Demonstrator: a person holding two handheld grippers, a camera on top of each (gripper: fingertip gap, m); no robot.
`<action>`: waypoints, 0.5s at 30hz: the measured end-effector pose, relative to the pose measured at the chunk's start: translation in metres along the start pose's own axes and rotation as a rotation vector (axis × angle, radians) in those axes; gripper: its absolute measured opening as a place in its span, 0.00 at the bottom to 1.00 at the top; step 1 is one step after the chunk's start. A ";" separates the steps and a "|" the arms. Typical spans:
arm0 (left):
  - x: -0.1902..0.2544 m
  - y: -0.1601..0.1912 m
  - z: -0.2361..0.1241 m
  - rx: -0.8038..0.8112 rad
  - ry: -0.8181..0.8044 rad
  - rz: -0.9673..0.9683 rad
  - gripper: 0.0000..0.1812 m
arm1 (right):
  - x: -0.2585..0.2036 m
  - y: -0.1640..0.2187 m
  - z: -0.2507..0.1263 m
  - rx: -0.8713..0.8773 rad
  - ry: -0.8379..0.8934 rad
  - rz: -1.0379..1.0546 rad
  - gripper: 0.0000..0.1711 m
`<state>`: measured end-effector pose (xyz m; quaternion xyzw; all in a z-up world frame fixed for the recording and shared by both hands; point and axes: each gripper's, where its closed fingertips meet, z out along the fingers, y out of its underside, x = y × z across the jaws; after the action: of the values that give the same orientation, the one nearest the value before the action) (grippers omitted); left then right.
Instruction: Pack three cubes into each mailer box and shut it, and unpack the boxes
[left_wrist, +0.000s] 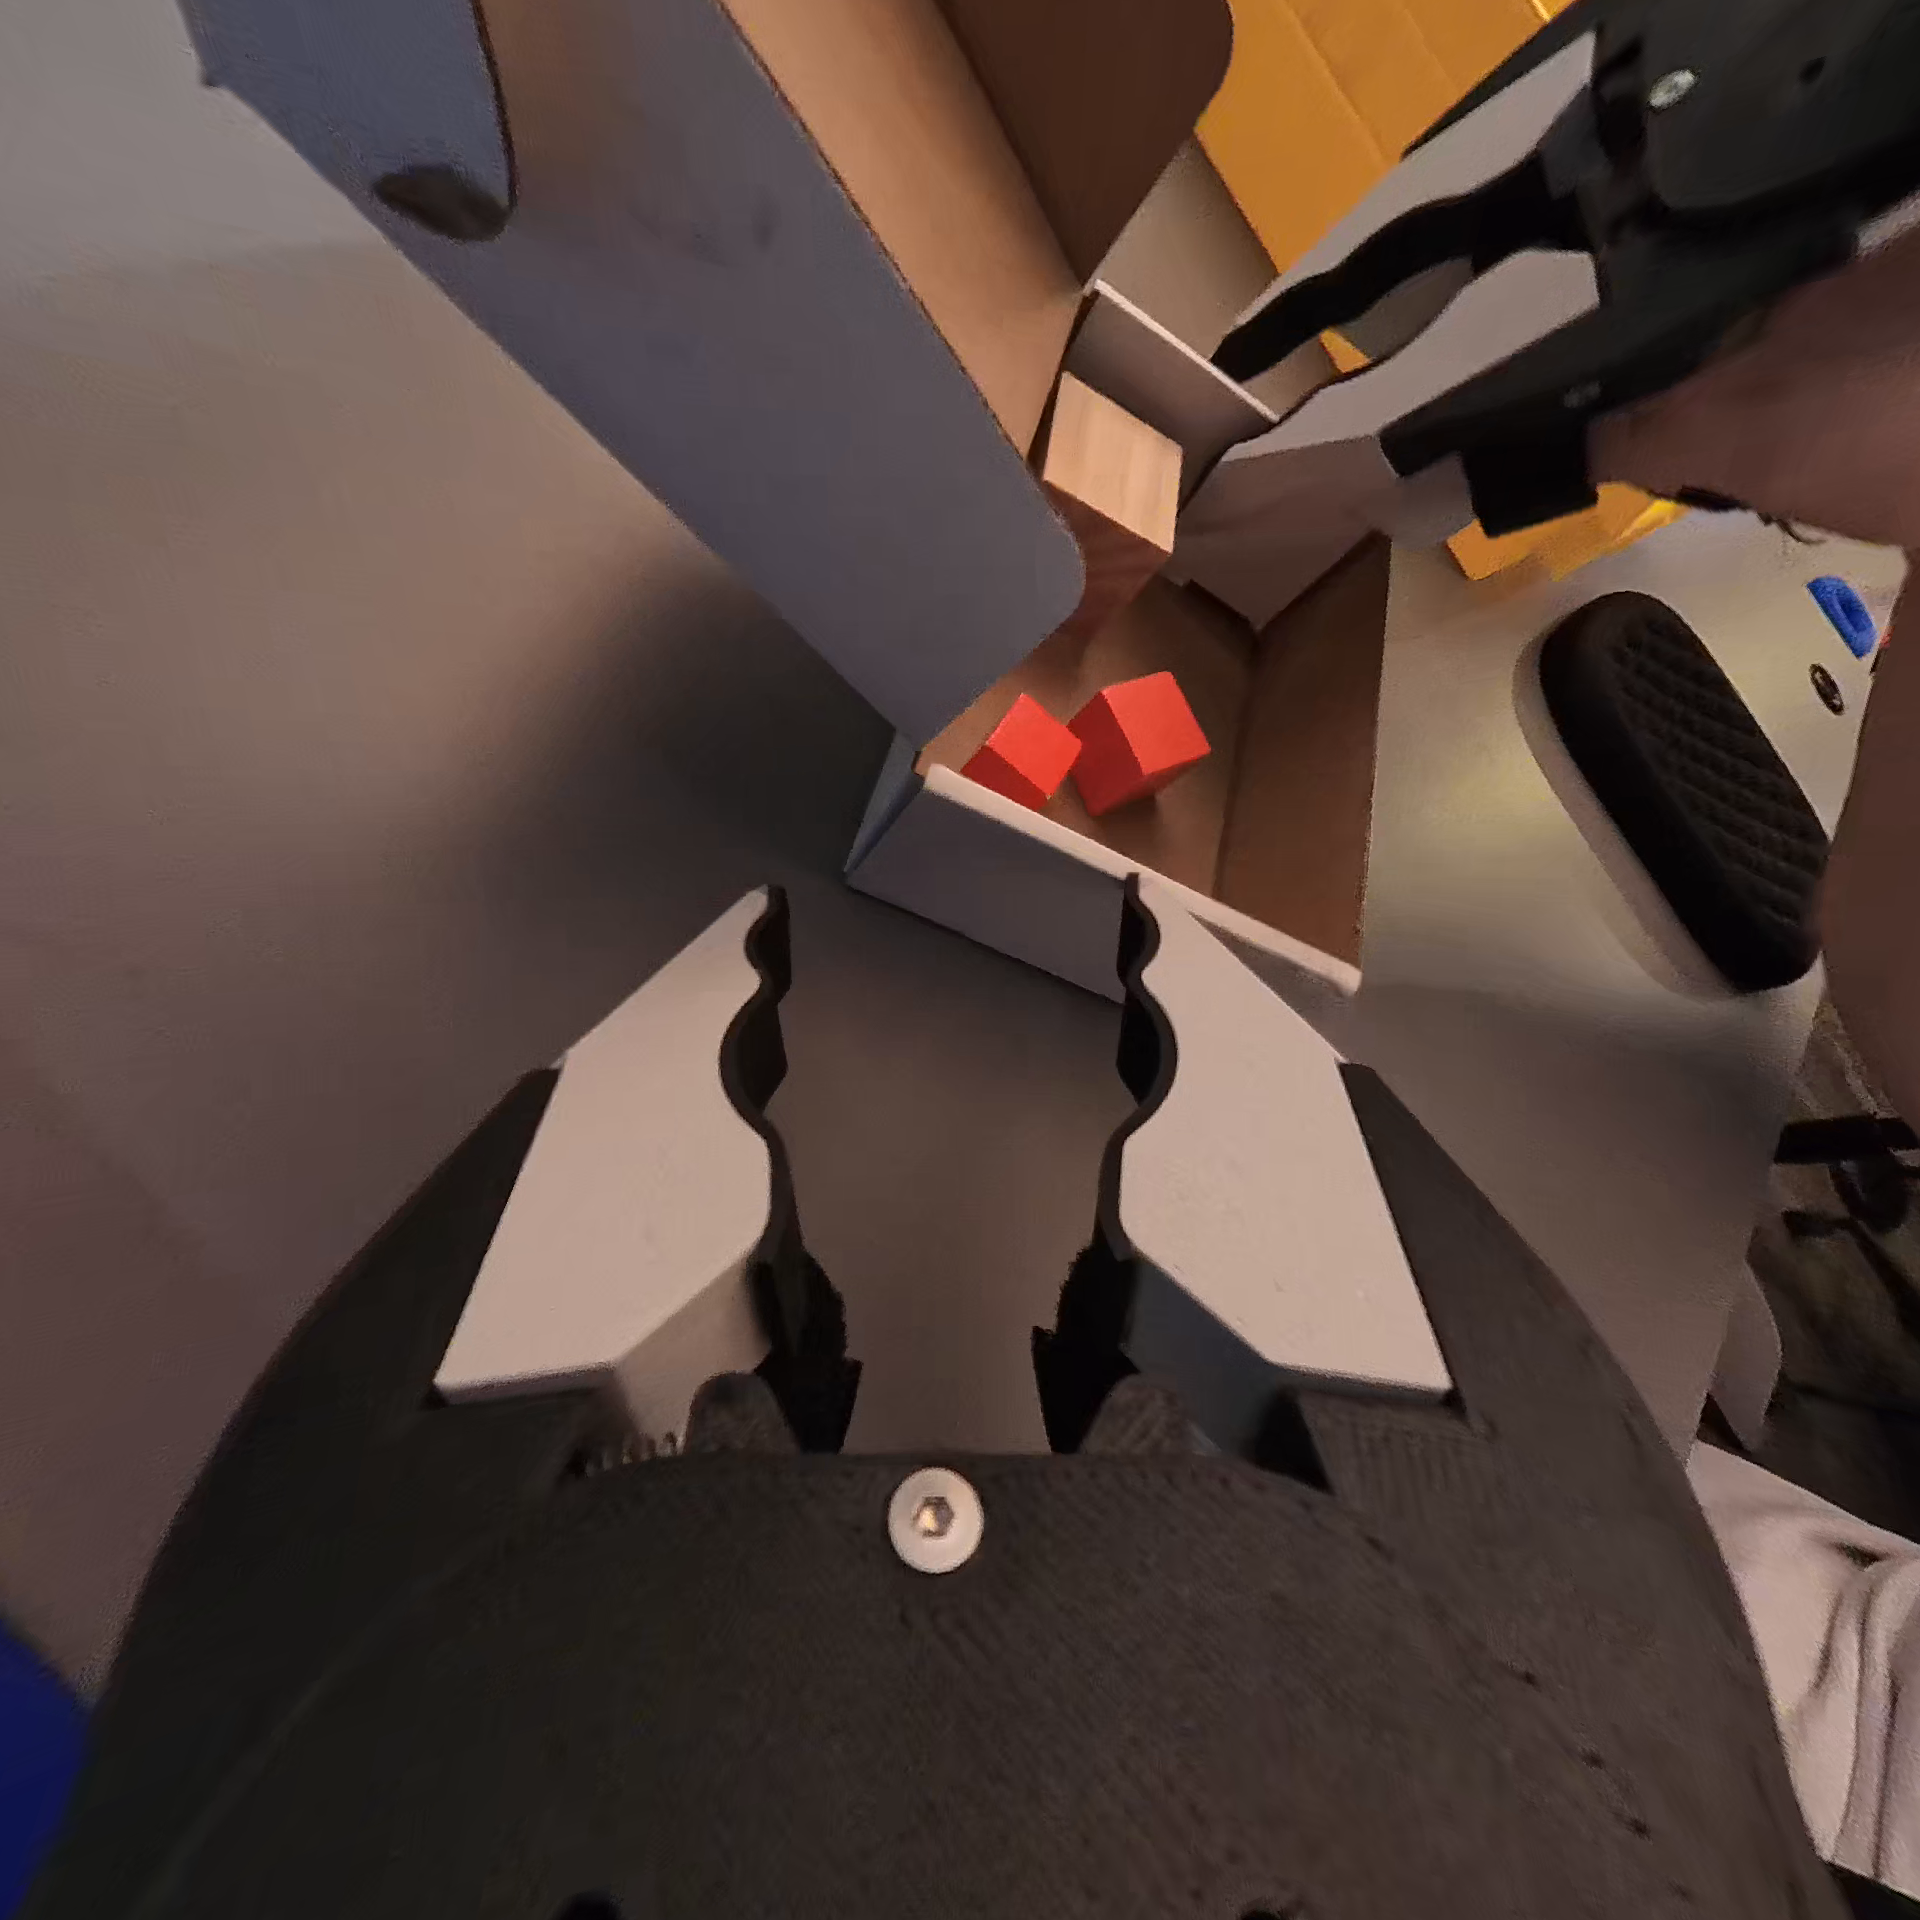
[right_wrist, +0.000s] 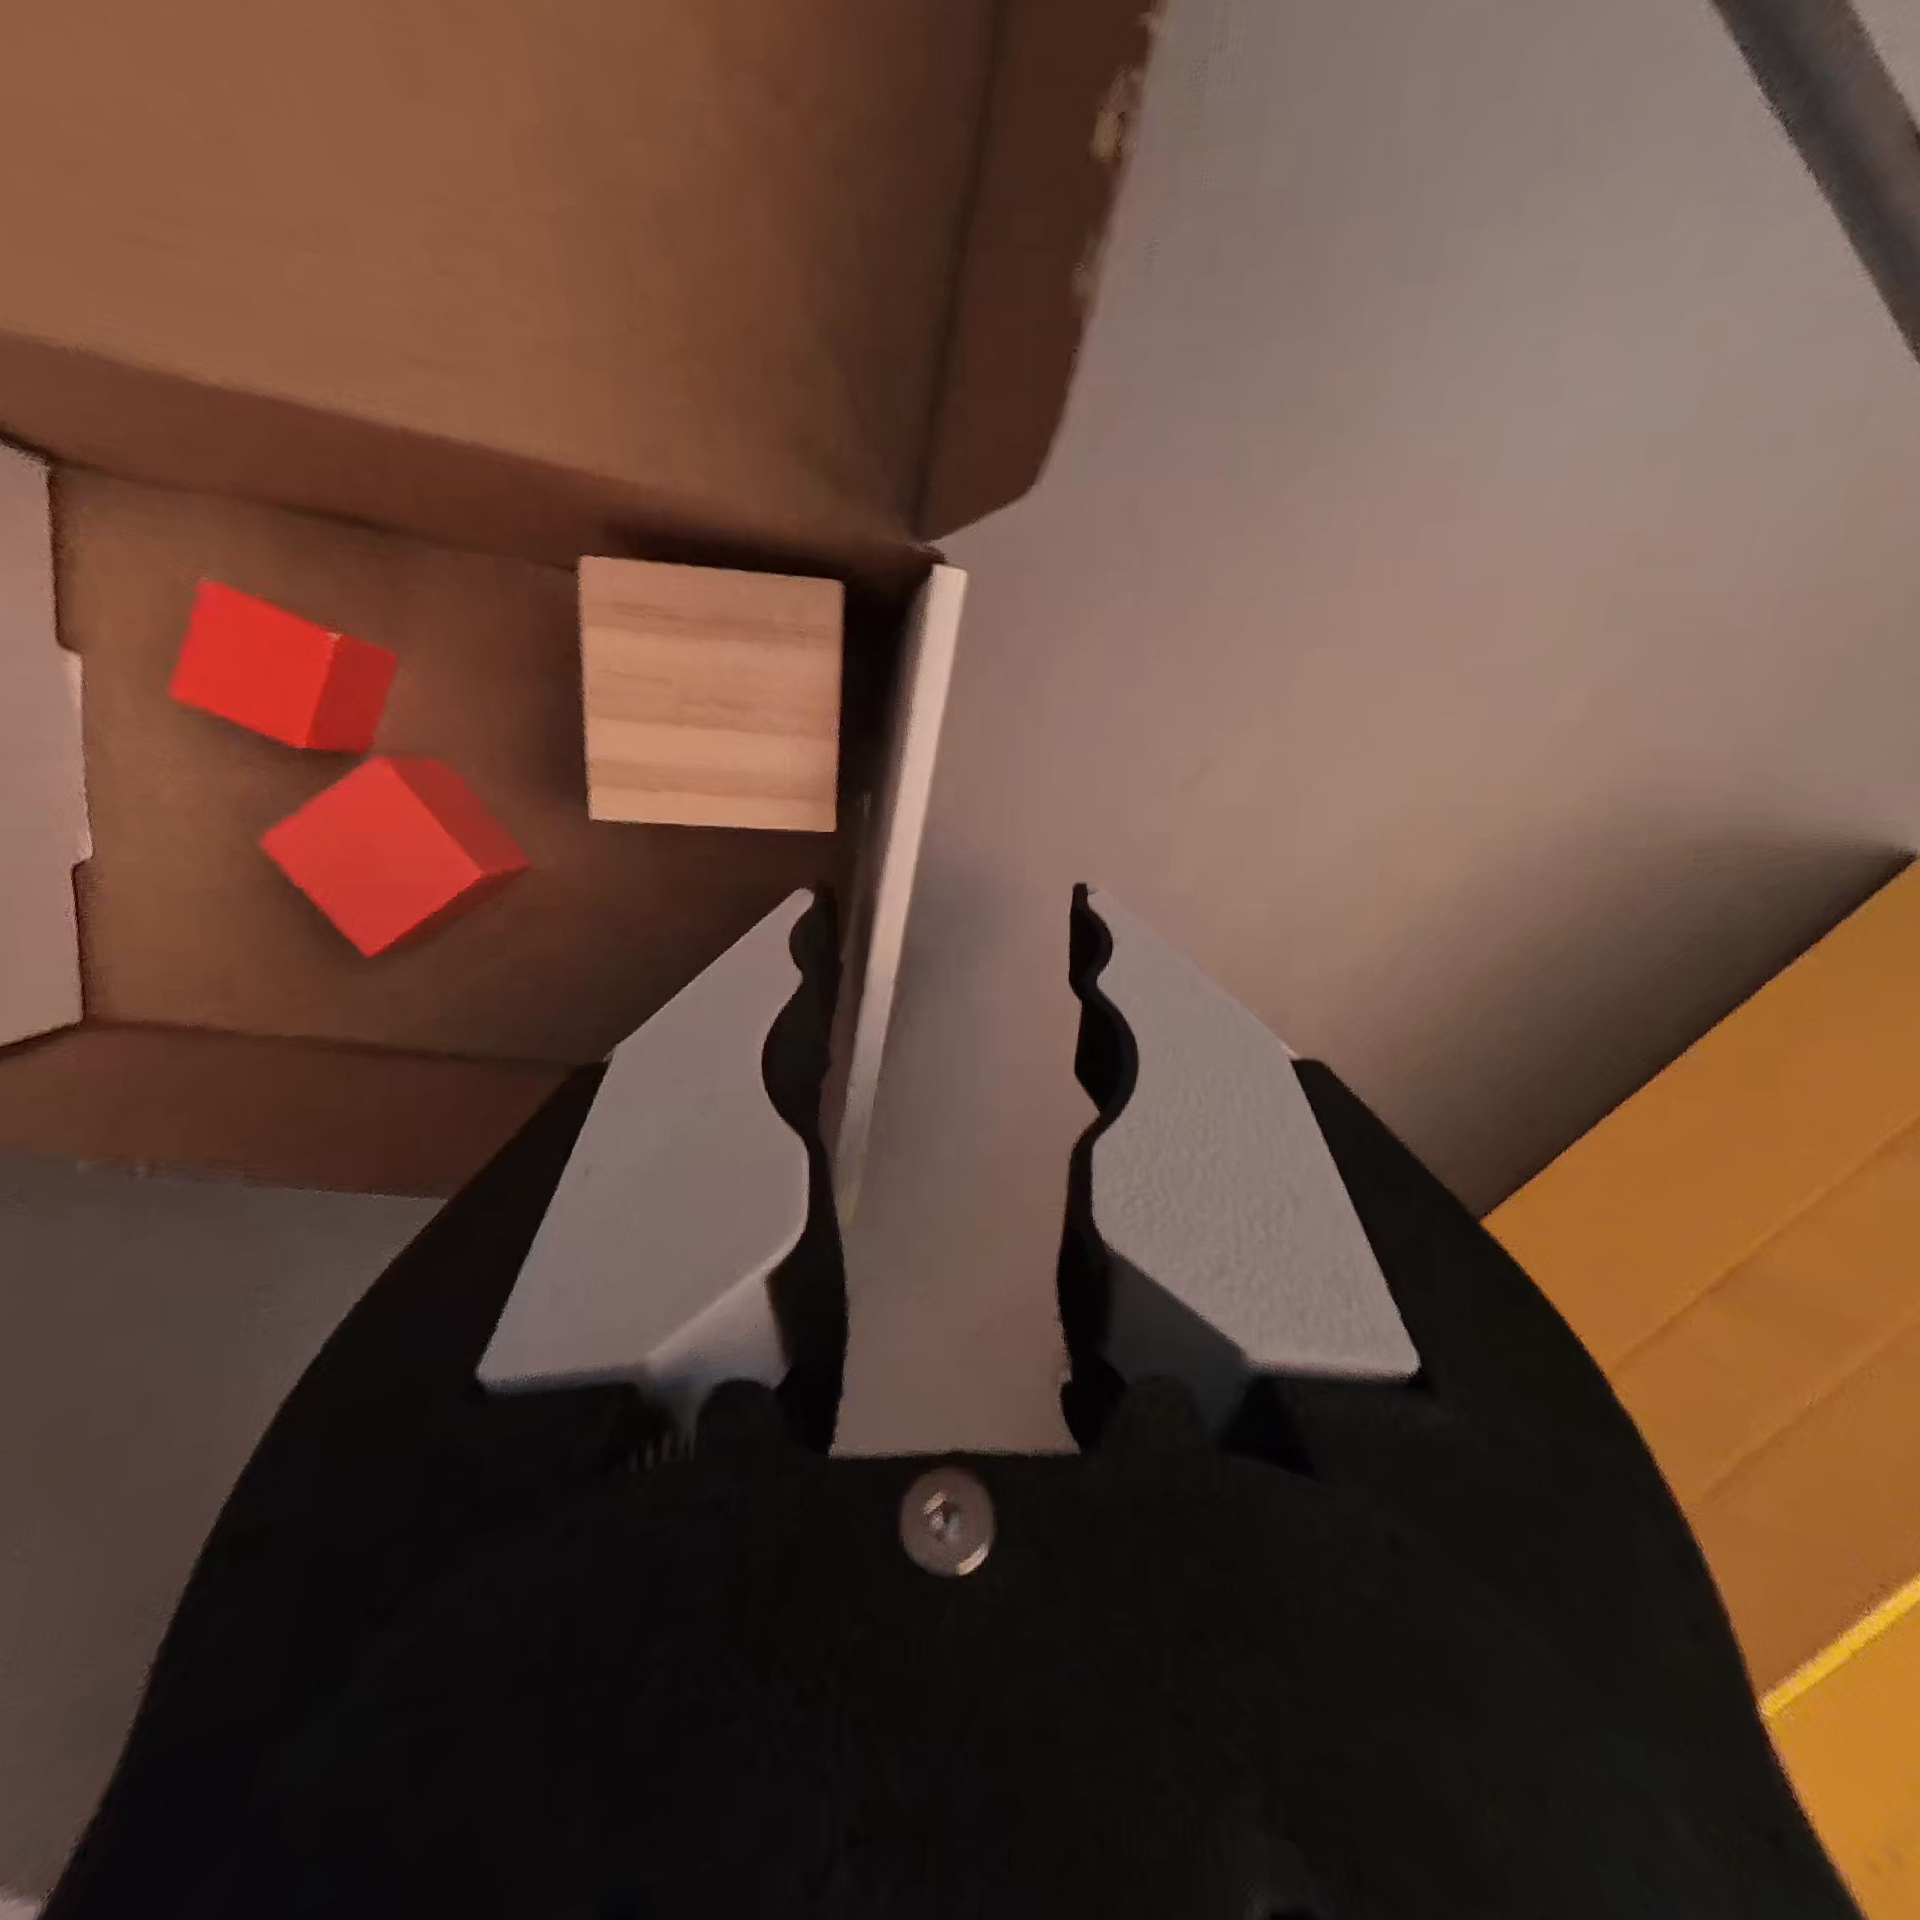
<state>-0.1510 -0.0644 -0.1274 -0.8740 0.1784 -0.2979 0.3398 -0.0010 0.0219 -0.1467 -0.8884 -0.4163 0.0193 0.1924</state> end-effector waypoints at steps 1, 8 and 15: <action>0.001 0.001 0.000 -0.003 0.003 0.002 0.35 | 0.000 0.002 0.002 -0.038 -0.020 0.013 0.26; 0.006 0.013 0.005 -0.048 0.009 0.037 0.32 | -0.006 0.017 0.009 -0.255 -0.085 0.040 0.30; 0.011 0.016 0.005 -0.060 0.015 0.069 0.28 | -0.013 0.020 0.013 -0.385 -0.116 0.039 0.06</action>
<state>-0.1416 -0.0794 -0.1372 -0.8750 0.2197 -0.2870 0.3222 0.0029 0.0052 -0.1674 -0.9141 -0.4055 -0.0060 -0.0057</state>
